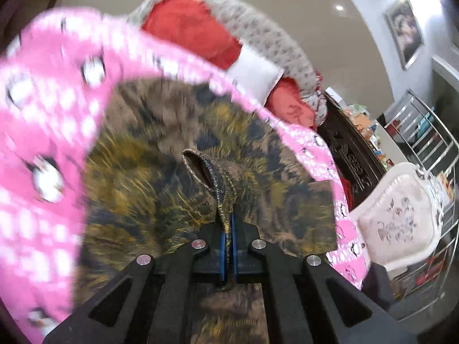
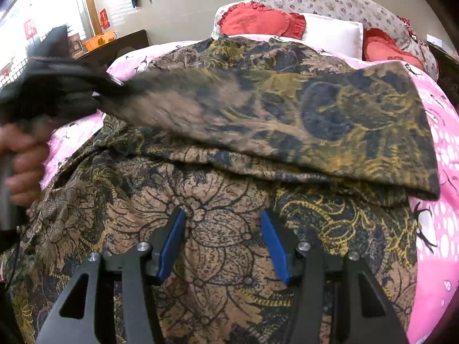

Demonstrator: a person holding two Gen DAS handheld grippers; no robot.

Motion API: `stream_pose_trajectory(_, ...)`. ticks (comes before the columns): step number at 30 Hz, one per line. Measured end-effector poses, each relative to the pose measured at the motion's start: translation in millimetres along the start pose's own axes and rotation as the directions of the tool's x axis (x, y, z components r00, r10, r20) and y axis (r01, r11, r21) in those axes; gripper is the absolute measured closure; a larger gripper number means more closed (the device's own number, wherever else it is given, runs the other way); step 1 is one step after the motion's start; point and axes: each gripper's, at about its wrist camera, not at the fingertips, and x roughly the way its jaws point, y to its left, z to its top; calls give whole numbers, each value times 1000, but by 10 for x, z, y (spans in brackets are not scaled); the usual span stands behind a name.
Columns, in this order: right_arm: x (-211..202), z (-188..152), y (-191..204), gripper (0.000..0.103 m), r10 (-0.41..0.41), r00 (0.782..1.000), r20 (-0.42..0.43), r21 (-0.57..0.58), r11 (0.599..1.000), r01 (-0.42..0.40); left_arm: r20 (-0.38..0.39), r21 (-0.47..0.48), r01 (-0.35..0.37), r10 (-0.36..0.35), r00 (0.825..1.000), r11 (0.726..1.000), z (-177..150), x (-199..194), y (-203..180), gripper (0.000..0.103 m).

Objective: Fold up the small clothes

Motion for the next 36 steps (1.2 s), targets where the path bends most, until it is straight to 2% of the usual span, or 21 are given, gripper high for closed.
stream_pose_trajectory(4,-1,1,0,46,-2,1000,0,-3,1000,2,21,78,-120,119,993,990,107,-236,171,103)
stream_pose_trajectory(7,-2,-1,-7,46,1,1000,0,0,1000,-1,-56,43,-197,199,978,979,88,-25,534,103)
stream_pose_trajectory(9,1,1,-7,46,1,1000,-1,0,1000,-1,-141,36,-257,259,956,966,7,173,693,103)
stream_pose_trajectory(10,2,2,-9,46,0,1000,-2,0,1000,0,-147,42,-268,271,951,962,-27,190,712,103)
stream_pose_trajectory(12,1,2,3,43,-7,1000,-6,-5,1000,7,-105,59,-285,290,951,957,-39,67,640,103)
stream_pose_trajectory(14,-5,-9,40,36,-25,1000,-14,-18,1000,25,-38,68,-340,343,939,938,2,-122,547,98)
stream_pose_trajectory(15,-6,-14,59,32,-29,999,-27,-22,999,28,12,72,-376,376,927,924,2,-260,505,98)
stream_pose_trajectory(17,-36,-2,72,32,-15,998,-66,-6,1000,15,153,69,-459,445,882,886,44,-490,361,98)
stream_pose_trajectory(18,-87,24,68,44,-4,998,-67,6,1000,5,193,81,-476,455,869,875,69,-504,292,98)
stream_pose_trajectory(19,-166,82,60,66,16,999,-39,15,1000,-16,198,101,-454,429,881,885,101,-463,226,97)
stream_pose_trajectory(20,-255,180,50,71,11,1000,2,18,1000,-11,161,127,-405,384,909,905,125,-329,165,97)
stream_pose_trajectory(21,-333,302,31,71,-12,999,44,23,1000,11,111,142,-381,368,923,913,142,-139,132,97)
stream_pose_trajectory(23,-474,587,-82,71,-57,986,159,54,997,49,47,165,-410,408,912,897,107,164,153,97)
stream_pose_trajectory(25,-401,769,-309,71,-97,984,148,88,993,85,-8,191,-481,491,871,856,8,446,278,97)
stream_pose_trajectory(26,-317,800,-435,71,-110,988,106,101,990,99,-13,188,-483,494,869,855,-69,502,385,97)
stream_pose_trajectory(27,-209,786,-601,77,-119,992,43,124,986,113,23,189,-469,473,881,863,-123,477,373,97)
stream_pose_trajectory(29,-6,607,-992,94,-212,971,-110,147,963,227,66,183,-434,430,900,882,-214,414,427,97)
stream_pose_trajectory(30,-30,498,-1154,103,-187,977,-103,167,965,203,70,169,-425,420,905,889,-205,399,450,97)
stream_pose_trajectory(32,-122,485,-1280,103,-141,986,-90,210,965,158,64,153,-424,420,905,892,-185,432,489,97)
stream_pose_trajectory(34,-175,626,-1253,103,-182,980,-81,206,959,195,67,157,-439,434,898,884,-184,466,485,97)
stream_pose_trajectory(36,-245,839,-1183,98,-200,980,-2,208,958,196,69,161,-445,440,896,881,-191,487,466,97)
